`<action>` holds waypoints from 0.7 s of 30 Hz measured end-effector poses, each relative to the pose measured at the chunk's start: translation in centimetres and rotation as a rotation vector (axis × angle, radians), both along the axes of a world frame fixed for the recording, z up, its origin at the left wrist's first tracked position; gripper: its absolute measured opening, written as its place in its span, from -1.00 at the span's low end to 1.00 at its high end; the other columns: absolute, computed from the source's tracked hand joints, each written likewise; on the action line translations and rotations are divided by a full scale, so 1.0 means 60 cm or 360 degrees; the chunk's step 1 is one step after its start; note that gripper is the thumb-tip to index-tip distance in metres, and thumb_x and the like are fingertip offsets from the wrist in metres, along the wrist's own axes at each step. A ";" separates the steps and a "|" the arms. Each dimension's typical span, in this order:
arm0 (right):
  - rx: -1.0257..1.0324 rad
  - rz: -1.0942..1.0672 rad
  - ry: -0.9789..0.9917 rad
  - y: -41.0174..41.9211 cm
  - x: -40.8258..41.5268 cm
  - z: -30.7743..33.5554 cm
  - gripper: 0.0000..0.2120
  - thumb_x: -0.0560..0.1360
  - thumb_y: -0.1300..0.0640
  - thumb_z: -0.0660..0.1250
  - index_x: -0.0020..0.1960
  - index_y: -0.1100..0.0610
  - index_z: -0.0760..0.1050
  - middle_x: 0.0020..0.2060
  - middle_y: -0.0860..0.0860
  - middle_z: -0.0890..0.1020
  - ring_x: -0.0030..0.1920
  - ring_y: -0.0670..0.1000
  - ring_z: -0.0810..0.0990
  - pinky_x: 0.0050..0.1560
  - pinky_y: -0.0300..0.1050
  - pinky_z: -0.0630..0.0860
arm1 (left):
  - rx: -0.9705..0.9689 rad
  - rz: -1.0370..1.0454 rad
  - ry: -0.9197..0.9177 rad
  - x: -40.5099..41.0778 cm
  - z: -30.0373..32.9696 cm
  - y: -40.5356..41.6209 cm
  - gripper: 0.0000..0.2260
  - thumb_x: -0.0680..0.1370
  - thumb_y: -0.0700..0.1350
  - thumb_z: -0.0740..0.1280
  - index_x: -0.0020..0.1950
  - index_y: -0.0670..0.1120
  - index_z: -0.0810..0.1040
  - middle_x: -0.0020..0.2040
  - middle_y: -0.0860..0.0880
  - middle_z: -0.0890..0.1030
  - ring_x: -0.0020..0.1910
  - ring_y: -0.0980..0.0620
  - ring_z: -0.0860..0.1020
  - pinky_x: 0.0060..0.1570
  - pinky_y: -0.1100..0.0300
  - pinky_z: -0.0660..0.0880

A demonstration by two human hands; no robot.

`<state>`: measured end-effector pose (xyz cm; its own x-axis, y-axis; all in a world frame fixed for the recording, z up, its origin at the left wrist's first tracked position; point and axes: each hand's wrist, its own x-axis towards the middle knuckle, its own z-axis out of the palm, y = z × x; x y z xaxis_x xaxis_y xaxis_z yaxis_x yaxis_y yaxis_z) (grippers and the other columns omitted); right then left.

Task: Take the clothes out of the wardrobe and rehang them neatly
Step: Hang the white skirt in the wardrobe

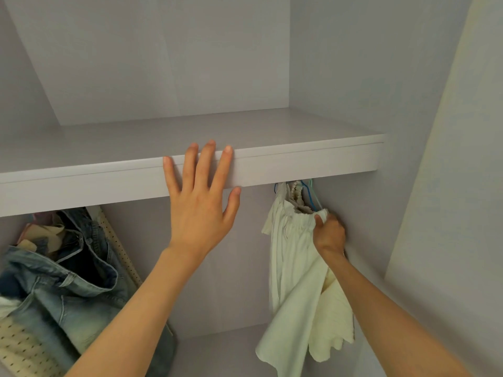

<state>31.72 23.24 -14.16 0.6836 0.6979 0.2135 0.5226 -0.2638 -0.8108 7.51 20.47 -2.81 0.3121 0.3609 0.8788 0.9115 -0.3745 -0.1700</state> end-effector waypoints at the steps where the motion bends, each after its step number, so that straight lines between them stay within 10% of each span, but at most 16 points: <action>1: 0.0005 -0.0027 -0.0020 0.001 0.002 -0.002 -0.64 0.61 0.11 0.13 0.22 0.39 0.39 0.15 0.30 0.52 0.16 0.26 0.49 0.06 -0.01 0.40 | 0.0003 -0.0004 -0.0004 0.000 0.000 0.000 -0.49 0.57 0.05 0.15 0.48 -0.10 0.20 0.42 -0.18 0.29 0.42 -0.20 0.16 0.40 -0.21 -0.13; 21: 0.0240 0.0149 -0.0372 -0.041 0.007 -0.044 -0.62 0.56 0.15 0.25 0.28 0.35 0.41 0.16 0.30 0.51 0.18 0.26 0.47 0.22 0.03 0.38 | -0.0116 -0.0183 -0.0005 -0.008 -0.041 -0.015 -0.43 0.54 -0.06 0.18 0.52 -0.11 0.09 0.51 -0.18 0.08 0.50 -0.20 -0.03 0.43 -0.20 -0.12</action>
